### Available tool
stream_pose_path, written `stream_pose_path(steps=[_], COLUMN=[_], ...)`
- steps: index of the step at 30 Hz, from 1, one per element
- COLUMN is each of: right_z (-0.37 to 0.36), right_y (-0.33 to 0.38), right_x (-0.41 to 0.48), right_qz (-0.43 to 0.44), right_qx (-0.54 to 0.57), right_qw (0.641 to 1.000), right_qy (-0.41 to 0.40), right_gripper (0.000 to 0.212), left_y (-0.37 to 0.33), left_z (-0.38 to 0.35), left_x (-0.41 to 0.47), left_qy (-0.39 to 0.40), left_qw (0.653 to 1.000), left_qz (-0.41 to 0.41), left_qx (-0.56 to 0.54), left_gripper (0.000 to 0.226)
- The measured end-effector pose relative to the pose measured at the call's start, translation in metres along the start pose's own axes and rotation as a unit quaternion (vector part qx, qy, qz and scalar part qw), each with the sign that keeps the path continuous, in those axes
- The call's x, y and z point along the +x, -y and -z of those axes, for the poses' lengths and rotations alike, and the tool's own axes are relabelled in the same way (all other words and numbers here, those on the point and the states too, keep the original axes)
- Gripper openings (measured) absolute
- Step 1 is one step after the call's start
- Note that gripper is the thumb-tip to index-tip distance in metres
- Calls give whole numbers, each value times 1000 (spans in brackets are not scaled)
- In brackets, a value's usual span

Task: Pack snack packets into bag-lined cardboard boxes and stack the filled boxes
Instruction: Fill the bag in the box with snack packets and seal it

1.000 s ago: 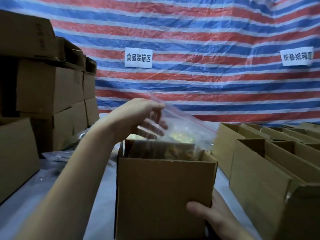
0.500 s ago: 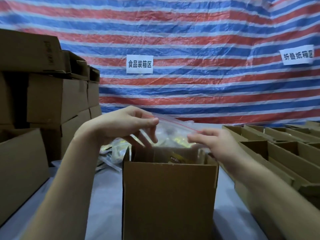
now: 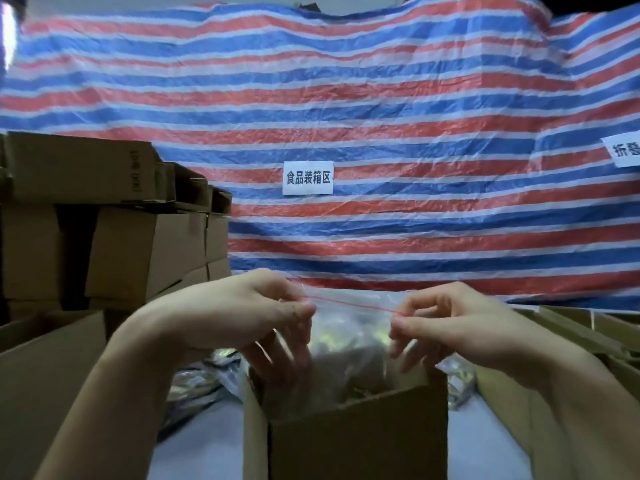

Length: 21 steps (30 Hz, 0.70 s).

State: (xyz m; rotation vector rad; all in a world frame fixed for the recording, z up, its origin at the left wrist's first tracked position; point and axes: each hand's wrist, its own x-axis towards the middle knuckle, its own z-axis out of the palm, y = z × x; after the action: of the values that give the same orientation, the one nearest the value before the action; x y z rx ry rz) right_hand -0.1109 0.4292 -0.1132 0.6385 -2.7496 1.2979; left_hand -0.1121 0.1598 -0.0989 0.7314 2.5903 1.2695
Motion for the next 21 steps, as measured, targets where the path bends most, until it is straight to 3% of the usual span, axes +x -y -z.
stream_pose_path(steps=[5,12,18,21], right_z=[3,8,12,7], right_y=[-2,-1,0,1], right_x=[-7,-11,-20,-17], right_qz=[33,104,25,-4], right_qx=[-3,42,-9,-56], right_qw=[999,990,997,996], right_qy=[2,-86,71,65], right_gripper=[22,21,24,21], left_y=[-7,-20,-20,-18], left_z=[-8,-19,-24,-25], left_x=[-2,-5,-4,-3], left_qy=[-28,-68,18,68], left_qw=[999,993,998,987], left_qz=[22,-1,59,91], left_qx=[-38,-98,0,116], left_gripper=[37,38,25,26])
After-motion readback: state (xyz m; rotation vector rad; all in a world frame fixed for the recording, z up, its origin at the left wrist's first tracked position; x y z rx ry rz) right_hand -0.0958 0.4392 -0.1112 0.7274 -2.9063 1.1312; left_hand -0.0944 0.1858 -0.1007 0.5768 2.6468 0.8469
